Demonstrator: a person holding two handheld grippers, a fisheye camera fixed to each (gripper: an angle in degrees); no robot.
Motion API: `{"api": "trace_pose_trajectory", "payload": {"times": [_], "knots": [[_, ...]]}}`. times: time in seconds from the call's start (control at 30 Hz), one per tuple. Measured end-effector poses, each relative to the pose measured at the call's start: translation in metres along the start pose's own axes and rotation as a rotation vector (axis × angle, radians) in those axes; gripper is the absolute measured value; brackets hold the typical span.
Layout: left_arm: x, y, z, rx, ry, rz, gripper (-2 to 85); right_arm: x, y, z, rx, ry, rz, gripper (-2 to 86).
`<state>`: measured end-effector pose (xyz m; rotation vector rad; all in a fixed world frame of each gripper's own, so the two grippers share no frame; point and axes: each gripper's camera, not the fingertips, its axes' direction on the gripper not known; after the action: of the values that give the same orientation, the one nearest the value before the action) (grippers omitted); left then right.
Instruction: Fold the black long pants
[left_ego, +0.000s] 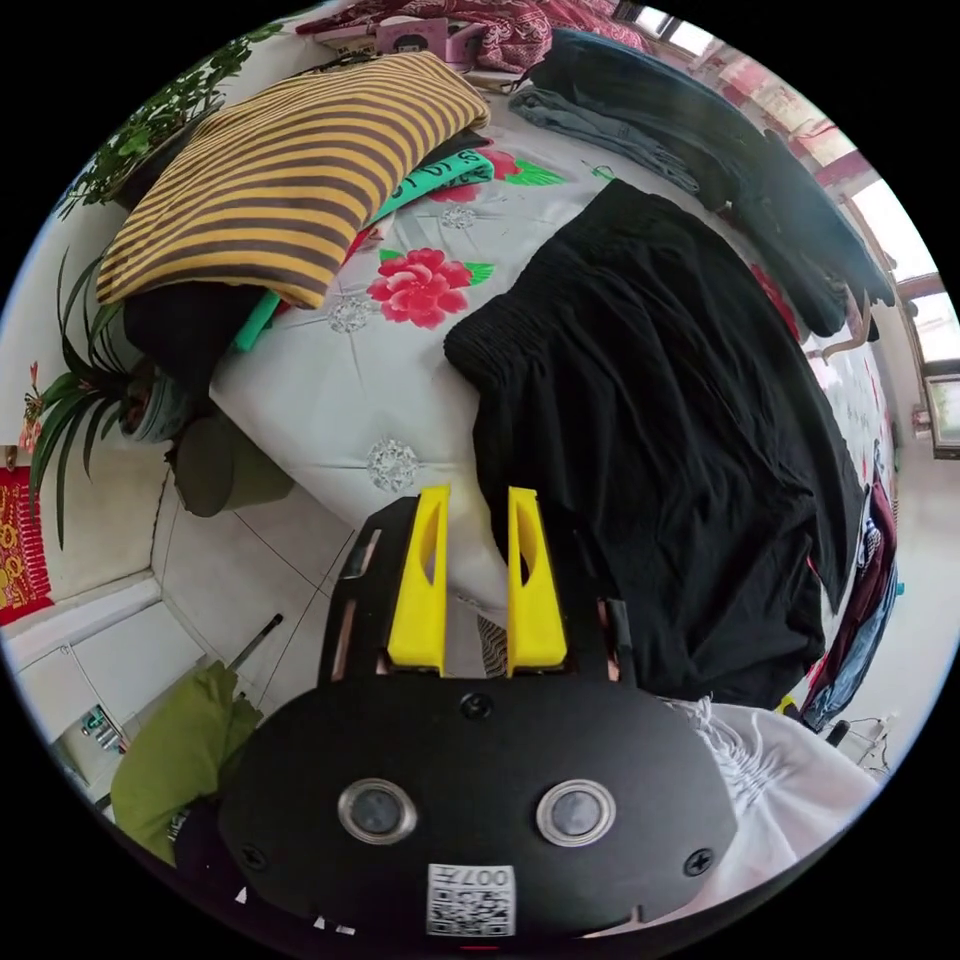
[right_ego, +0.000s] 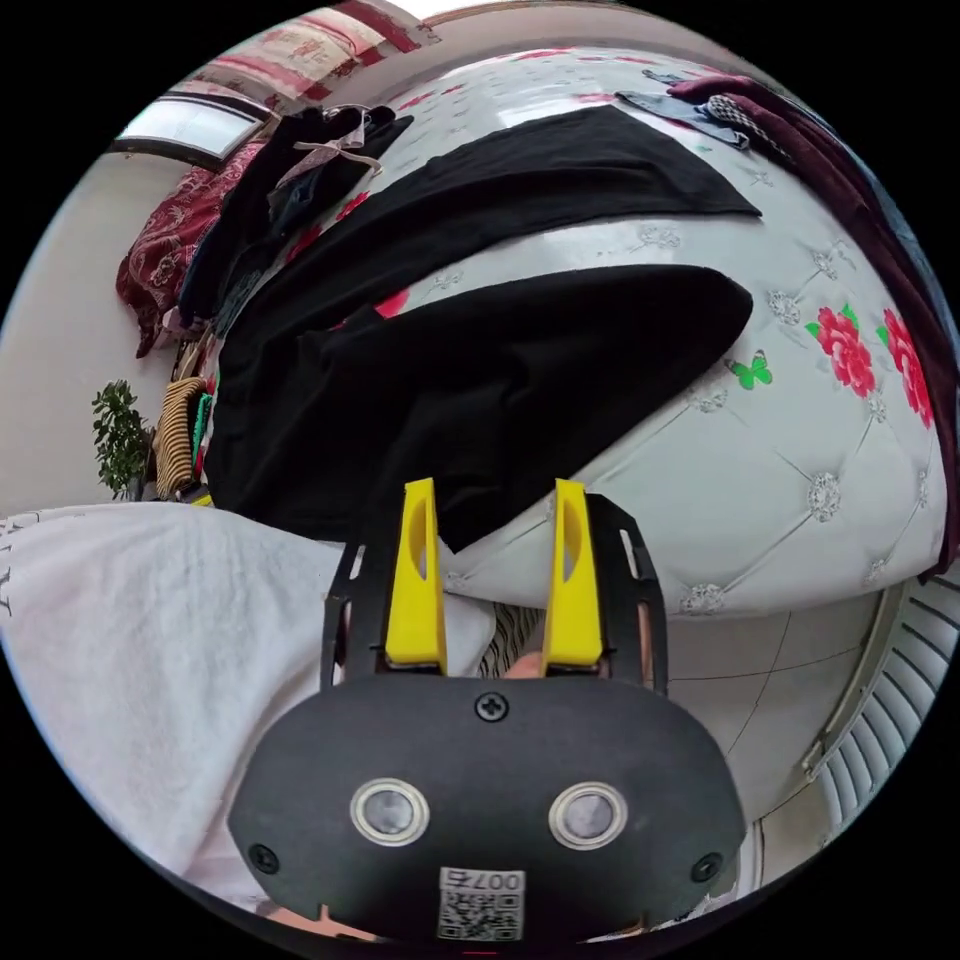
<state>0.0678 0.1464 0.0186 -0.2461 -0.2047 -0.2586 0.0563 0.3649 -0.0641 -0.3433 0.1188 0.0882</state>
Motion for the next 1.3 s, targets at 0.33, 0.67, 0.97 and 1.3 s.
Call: {"api": "trace_pose_trajectory", "payload": {"times": [0.33,0.67,0.97,1.3], "knots": [[-0.005,-0.012,0.022,-0.002,-0.055,0.096,-0.5,-0.014,0.021,0.001,-0.01,-0.029,-0.001,11.0],[-0.063,-0.009,0.028,0.086,0.221,0.051,-1.0,-0.102,0.008,0.019,-0.08,0.279,-0.231,5.1],[-0.111,-0.008,0.036,0.145,0.351,0.008,-1.0,-0.071,0.006,0.001,-0.016,0.025,-0.048,0.7],[-0.144,-0.014,0.044,0.181,0.412,0.011,-1.0,-0.036,0.029,-0.078,0.171,-0.065,0.037,1.8]]}}
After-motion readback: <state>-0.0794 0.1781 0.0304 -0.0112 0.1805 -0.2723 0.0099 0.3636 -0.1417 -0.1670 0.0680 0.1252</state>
